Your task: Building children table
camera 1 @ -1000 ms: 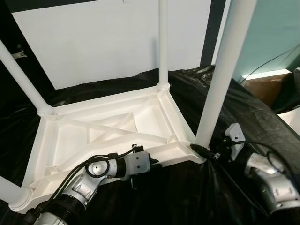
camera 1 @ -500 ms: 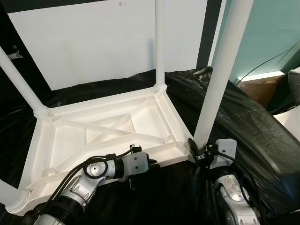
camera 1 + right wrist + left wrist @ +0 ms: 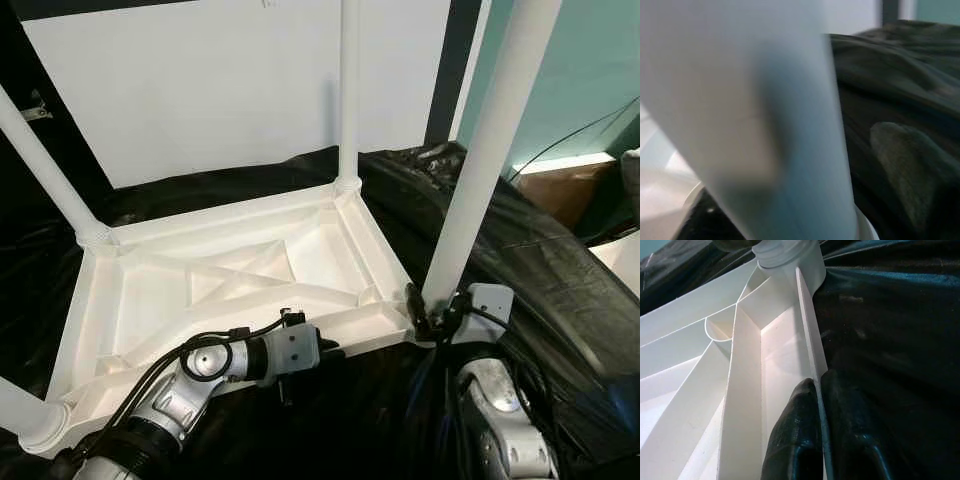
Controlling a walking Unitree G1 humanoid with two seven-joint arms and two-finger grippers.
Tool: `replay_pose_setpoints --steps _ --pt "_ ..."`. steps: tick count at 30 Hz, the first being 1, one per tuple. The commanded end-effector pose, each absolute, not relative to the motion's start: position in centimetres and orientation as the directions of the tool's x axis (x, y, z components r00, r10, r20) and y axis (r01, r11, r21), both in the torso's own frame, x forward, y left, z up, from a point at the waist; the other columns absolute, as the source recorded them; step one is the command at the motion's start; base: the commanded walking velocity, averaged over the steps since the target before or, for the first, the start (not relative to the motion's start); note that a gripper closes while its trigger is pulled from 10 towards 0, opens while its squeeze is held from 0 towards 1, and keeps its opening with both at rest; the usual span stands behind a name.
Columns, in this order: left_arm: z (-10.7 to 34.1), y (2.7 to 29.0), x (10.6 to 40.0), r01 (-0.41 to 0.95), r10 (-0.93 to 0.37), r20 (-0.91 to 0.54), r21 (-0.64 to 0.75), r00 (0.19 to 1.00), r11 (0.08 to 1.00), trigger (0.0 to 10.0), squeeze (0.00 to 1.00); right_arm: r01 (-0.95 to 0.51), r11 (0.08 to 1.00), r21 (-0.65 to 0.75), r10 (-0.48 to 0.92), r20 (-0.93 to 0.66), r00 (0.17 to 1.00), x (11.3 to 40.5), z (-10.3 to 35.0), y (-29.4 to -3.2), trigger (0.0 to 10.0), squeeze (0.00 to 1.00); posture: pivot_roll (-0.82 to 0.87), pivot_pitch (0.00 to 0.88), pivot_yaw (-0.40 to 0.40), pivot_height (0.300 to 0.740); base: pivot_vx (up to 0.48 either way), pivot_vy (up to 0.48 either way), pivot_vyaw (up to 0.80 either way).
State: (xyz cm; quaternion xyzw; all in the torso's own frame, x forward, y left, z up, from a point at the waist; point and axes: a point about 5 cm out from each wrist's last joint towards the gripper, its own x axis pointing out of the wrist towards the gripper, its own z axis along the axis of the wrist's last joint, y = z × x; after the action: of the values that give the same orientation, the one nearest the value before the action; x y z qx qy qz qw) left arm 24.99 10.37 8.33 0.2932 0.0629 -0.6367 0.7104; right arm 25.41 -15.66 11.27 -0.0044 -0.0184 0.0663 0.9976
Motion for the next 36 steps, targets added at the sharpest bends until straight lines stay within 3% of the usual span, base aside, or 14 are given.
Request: replay_pose_setpoints --steps 1,2,5,6,7,12,18,32,33,34,35,36 --pt "2.7 12.3 22.0 0.996 -0.75 -0.66 0.079 0.03 -0.029 10.0 0.0 -0.226 0.974 -0.029 0.228 0.047 0.973 25.5 11.5 -15.4 10.0 0.0 -0.04 0.014 -0.007 0.74 0.0 0.0 0.0" --pt "2.7 12.3 22.0 0.996 -0.75 -0.66 0.079 0.03 -0.029 10.0 0.0 -0.226 0.974 -0.029 0.228 0.047 0.973 25.5 11.5 -15.4 10.0 0.0 -0.04 0.014 -0.007 0.74 0.0 0.0 0.0" --pt "2.6 12.2 21.9 0.997 -0.75 -0.661 0.076 0.028 -0.03 10.0 0.0 -0.443 0.893 -0.079 0.444 0.003 0.896 25.2 11.6 -15.7 10.0 0.0 -0.05 0.013 -0.005 0.74 0.0 0.0 0.0" --pt "2.6 12.2 21.9 0.997 -0.75 -0.661 0.076 0.028 -0.03 10.0 0.0 -0.443 0.893 -0.079 0.444 0.003 0.896 25.2 11.6 -15.7 10.0 0.0 -0.05 0.013 -0.005 0.74 0.0 0.0 0.0" --pt "2.6 12.2 22.0 0.997 -0.749 -0.662 0.076 0.025 -0.034 10.0 0.0 -0.583 0.803 -0.124 0.577 -0.081 0.812 25.1 11.5 -16.8 10.0 0.0 -0.05 0.013 -0.004 0.74 0.0 0.0 0.0" --pt "2.6 12.2 22.0 0.996 -0.748 -0.663 0.08 0.027 -0.035 10.0 0.0 -0.686 0.704 -0.184 0.659 -0.191 0.727 25.4 11.6 -18.6 10.0 0.0 -0.05 0.012 -0.007 0.74 0.0 0.0 0.0" --pt "2.5 12.4 22.0 0.996 -0.746 -0.666 0.08 0.032 -0.029 10.0 0.0 -0.71 0.66 -0.246 0.663 -0.254 0.705 26.4 11.9 -20.3 10.0 0.0 -0.04 0.009 -0.01 0.74 0.0 0.0 0.0" --pt "2.3 12.6 22.0 0.997 -0.748 -0.663 0.079 0.039 -0.019 10.0 0.0 -0.752 0.601 -0.272 0.714 -0.239 0.658 28.1 12.9 -20.4 10.0 0.0 -0.03 0.008 -0.009 0.74 0.0 0.0 0.0" --pt "2.3 12.5 22.0 0.997 -0.748 -0.663 0.079 0.039 -0.019 10.0 0.0 -0.755 0.599 -0.267 0.72 -0.233 0.653 28.1 13.0 -20.5 2.7 0.0 -0.03 0.008 -0.006 0.74 0.0 0.0 0.0" --pt "2.3 12.5 22.0 0.997 -0.748 -0.662 0.079 0.039 -0.019 10.0 0.0 -0.755 0.599 -0.267 0.721 -0.232 0.653 28.1 13.0 -20.5 2.7 0.0 -0.03 0.008 -0.006 0.74 0.0 0.0 0.0" --pt "2.3 12.5 22.0 0.997 -0.748 -0.663 0.079 0.038 -0.019 10.0 0.0 -0.758 0.596 -0.263 0.725 -0.23 0.65 28.1 13.0 -20.5 0.0 0.0 -0.03 0.008 -0.004 0.74 0.0 0.0 0.0" --pt "2.3 12.5 22.0 0.997 -0.748 -0.663 0.079 0.038 -0.019 10.0 0.0 -0.758 0.596 -0.263 0.725 -0.23 0.65 28.1 13.0 -20.5 0.0 0.0 -0.03 0.008 -0.004 0.74 0.0 0.0 0.0"
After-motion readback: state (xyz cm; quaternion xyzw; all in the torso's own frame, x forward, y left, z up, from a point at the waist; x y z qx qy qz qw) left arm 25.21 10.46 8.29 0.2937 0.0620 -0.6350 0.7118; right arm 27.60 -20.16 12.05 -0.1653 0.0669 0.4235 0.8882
